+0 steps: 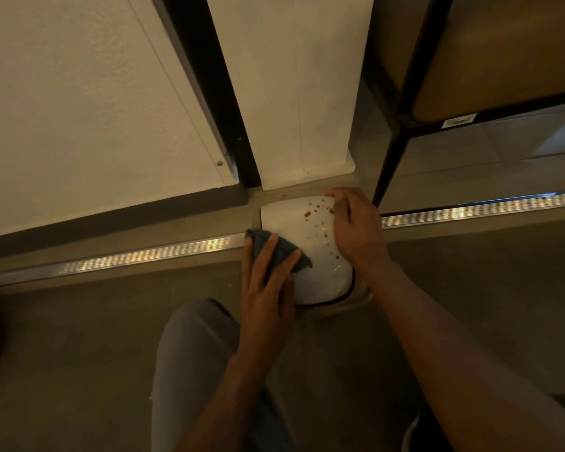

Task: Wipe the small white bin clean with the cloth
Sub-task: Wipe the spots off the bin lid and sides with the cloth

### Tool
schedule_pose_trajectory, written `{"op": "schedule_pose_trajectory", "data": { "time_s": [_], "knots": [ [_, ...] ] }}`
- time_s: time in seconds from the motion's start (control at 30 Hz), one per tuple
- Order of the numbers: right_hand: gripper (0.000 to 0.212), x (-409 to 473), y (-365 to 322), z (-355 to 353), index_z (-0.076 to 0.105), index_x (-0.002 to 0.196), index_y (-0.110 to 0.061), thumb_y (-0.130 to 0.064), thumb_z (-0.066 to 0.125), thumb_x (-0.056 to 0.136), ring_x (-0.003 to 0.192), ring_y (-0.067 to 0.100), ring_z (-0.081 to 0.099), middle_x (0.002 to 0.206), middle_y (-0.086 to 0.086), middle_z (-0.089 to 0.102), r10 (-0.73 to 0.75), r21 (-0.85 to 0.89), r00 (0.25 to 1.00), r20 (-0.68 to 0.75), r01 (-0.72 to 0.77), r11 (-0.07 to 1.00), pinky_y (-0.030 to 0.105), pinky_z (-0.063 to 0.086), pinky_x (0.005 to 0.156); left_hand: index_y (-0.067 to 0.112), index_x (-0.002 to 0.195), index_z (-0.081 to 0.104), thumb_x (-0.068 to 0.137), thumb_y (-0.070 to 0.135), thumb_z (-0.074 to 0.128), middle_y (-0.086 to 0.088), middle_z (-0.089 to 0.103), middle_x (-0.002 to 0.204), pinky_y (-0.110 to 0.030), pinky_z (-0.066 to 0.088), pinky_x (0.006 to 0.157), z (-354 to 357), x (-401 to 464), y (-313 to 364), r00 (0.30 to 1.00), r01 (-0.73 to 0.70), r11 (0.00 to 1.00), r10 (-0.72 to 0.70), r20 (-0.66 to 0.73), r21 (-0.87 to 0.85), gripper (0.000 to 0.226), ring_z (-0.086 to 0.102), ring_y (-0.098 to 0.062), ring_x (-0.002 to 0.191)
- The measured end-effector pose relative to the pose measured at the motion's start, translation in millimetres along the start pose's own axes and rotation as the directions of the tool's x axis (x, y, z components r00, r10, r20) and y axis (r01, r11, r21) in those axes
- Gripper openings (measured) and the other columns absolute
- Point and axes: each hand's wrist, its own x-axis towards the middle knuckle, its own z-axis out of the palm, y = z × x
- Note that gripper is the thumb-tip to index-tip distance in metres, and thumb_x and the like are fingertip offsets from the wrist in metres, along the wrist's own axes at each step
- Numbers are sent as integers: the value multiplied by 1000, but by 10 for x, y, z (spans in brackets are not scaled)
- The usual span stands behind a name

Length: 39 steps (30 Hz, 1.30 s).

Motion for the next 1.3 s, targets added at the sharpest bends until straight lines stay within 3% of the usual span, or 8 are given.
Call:
{"op": "schedule_pose_trajectory", "data": {
  "time_s": [0.13,0.27,0.53,0.7,0.93,1.07,1.17,1.3],
  "knots": [
    [30,-1,0,-10,65,116,-5,-15,39,105,104,17,59,114,8,63,-6,-13,1000,24,6,1000,25,46,92,24,134,56,102,22,48,-3,22,164,-54,26,121,-40,106,-42,999,26,998,-27,-29,-52,33,11,-34,153],
    [31,8,0,-9,65,114,-5,-15,37,105,101,15,58,113,8,63,2,-36,1000,29,-1,999,19,41,89,15,128,64,101,16,51,-10,36,155,-57,33,116,0,424,28,992,74,997,-72,-103,15,30,22,-37,150],
    [31,1,-18,-9,65,116,-9,-16,37,105,98,8,53,115,7,63,33,-6,999,41,-32,999,18,39,87,28,131,63,85,28,73,-1,46,136,-55,32,113,-61,-160,-163,935,-350,841,337,106,412,47,35,-34,137],
    [31,-4,0,-10,64,116,-8,-17,37,105,100,12,56,114,7,63,14,-7,999,37,-14,1000,20,40,88,27,131,55,84,27,74,-2,46,131,-48,39,100,-142,169,-56,927,-359,827,372,57,432,51,42,-35,124],
    [31,-4,-3,-27,64,115,-11,-20,36,105,99,10,54,114,4,61,39,16,998,56,-40,999,24,43,89,29,125,69,75,18,72,1,45,132,-44,35,99,-125,-61,-94,798,-602,673,499,338,430,52,41,-30,121],
    [30,-6,9,-11,64,115,-11,-20,37,105,97,9,55,114,4,61,27,15,998,51,-28,1000,19,40,85,26,123,62,66,21,86,-1,46,130,-45,38,92,-330,118,-108,833,-553,699,472,287,454,63,43,-33,118],
    [30,-4,4,0,65,114,-11,-19,37,105,93,7,53,112,3,61,27,14,999,44,-28,1000,19,39,83,23,126,57,77,27,77,-3,45,129,-47,38,96,-273,322,61,871,-490,749,445,208,447,52,42,-35,119],
    [31,-1,-13,-30,63,116,-13,-20,36,105,95,6,53,115,2,60,56,36,997,61,-58,998,20,40,87,25,129,62,75,32,77,-1,43,133,-42,31,101,32,216,253,840,-538,737,431,329,410,57,39,-29,120]
  ]
}}
